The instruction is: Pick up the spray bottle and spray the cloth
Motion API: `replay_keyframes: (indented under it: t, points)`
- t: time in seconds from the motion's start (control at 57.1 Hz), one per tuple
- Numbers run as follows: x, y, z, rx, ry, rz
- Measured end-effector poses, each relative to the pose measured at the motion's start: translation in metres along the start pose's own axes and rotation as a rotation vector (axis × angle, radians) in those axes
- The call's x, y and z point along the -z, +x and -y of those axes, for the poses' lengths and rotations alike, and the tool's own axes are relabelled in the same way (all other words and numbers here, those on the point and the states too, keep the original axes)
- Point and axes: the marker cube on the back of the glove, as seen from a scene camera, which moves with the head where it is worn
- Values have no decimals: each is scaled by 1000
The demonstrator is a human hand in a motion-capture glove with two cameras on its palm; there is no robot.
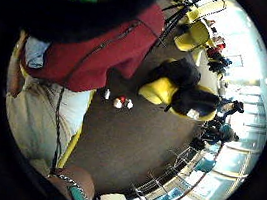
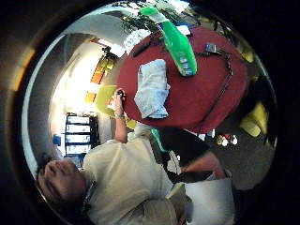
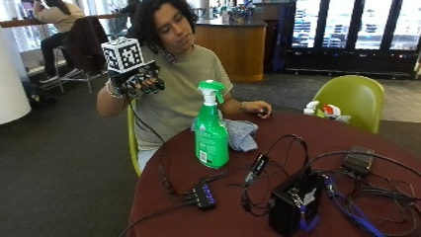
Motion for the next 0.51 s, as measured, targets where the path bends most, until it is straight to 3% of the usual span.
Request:
replay_keyframes:
  t: [0.298, 0.508]
  points:
    - [-15, 6, 13, -33, 97, 99]
    - [-52, -8, 48, 0, 178, 421]
